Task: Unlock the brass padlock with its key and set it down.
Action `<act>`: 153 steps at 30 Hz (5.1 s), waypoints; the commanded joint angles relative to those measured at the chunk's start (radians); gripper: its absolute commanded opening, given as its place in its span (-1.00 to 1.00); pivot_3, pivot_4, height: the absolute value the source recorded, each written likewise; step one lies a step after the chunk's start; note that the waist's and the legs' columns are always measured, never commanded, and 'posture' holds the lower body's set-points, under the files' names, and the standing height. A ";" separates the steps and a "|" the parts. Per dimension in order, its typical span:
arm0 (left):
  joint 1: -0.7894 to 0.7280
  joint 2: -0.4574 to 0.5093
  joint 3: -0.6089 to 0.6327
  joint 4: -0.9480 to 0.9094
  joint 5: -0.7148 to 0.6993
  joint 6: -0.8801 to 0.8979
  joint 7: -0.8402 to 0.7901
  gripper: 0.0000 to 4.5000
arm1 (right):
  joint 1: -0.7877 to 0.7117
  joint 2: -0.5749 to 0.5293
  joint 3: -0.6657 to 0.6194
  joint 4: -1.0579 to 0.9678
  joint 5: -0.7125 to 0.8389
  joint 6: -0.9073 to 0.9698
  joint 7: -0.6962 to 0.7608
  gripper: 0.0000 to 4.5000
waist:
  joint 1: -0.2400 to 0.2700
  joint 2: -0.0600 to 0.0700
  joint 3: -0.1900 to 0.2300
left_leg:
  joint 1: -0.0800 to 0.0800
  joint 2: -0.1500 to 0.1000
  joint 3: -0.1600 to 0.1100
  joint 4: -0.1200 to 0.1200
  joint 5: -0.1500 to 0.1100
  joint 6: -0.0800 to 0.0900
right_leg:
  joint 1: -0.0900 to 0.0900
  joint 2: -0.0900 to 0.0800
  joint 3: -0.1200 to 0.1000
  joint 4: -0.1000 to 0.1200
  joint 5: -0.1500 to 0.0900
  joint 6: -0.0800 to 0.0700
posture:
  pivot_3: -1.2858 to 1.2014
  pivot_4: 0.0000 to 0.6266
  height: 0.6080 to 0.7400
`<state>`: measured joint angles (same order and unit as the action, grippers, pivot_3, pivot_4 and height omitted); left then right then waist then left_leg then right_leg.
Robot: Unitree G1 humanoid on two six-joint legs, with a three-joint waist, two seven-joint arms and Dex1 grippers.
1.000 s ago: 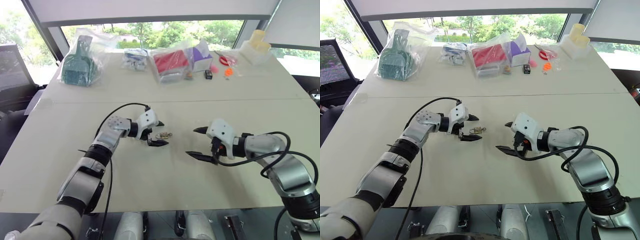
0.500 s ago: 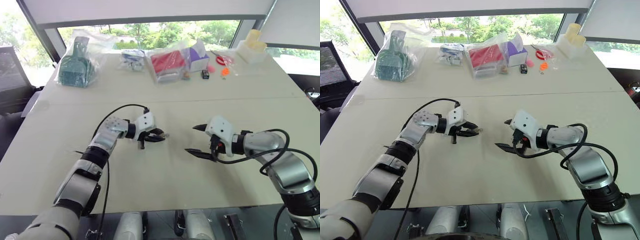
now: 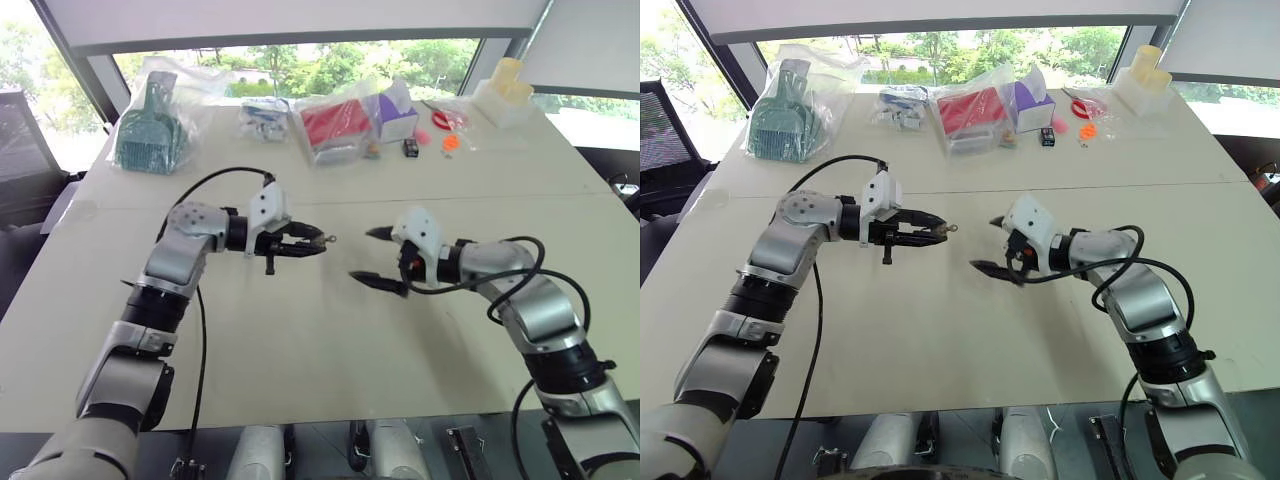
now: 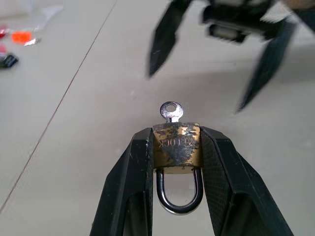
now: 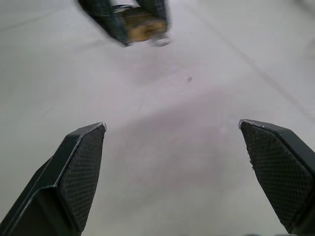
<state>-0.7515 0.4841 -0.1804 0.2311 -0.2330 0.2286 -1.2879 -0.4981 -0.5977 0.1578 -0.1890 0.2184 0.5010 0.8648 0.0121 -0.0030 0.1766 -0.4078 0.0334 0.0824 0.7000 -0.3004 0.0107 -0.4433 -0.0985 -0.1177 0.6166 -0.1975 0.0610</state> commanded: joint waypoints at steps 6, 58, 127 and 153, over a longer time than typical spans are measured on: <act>-0.022 0.040 0.020 -0.046 -0.052 0.088 -0.022 -0.65 | -0.041 -0.001 0.096 0.066 -0.267 -0.511 -0.080 1.00 | -0.002 0.000 0.000 | 0.000 0.000 0.000 0.000 0.000 0.000 | 0.000 0.001 0.000 0.001 -0.001 0.001 | 0.03 -0.52 1.00; -0.017 0.037 -0.046 -0.079 0.053 -0.201 -0.041 -0.65 | -0.150 0.021 0.171 0.134 -0.239 -0.633 0.193 -0.98 | -0.001 0.000 0.000 | 0.001 0.000 0.003 0.000 0.001 -0.002 | 0.000 0.001 0.001 0.001 0.000 0.000 | 0.03 -0.52 1.00; -0.012 0.139 0.051 -0.192 -0.248 0.383 -0.125 0.98 | -0.236 0.037 0.210 0.416 -0.550 -1.348 -0.224 -1.00 | -0.008 0.000 0.000 | 0.002 0.000 0.003 0.000 0.005 -0.009 | 0.000 0.001 0.003 0.002 -0.001 0.001 | 0.03 -0.52 1.00; 0.130 0.159 0.226 -0.343 -0.423 0.545 0.122 -0.98 | -0.196 0.017 0.200 0.393 -0.514 -1.294 -0.181 -1.00 | -0.009 0.000 0.000 | 0.002 0.000 0.002 0.000 0.006 -0.010 | 0.000 0.001 0.003 0.002 -0.001 0.001 | 0.03 -0.52 1.00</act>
<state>-0.6257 0.6405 0.0488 -0.0685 -0.6372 0.7731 -1.1690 -0.6858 -0.5783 0.3778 0.2386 -0.3274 -0.7911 0.6845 0.0033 -0.0028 0.1770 -0.4057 0.0338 0.0846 0.6998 -0.2946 0.0009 -0.4434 -0.0977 -0.1143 0.6190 -0.1983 0.0620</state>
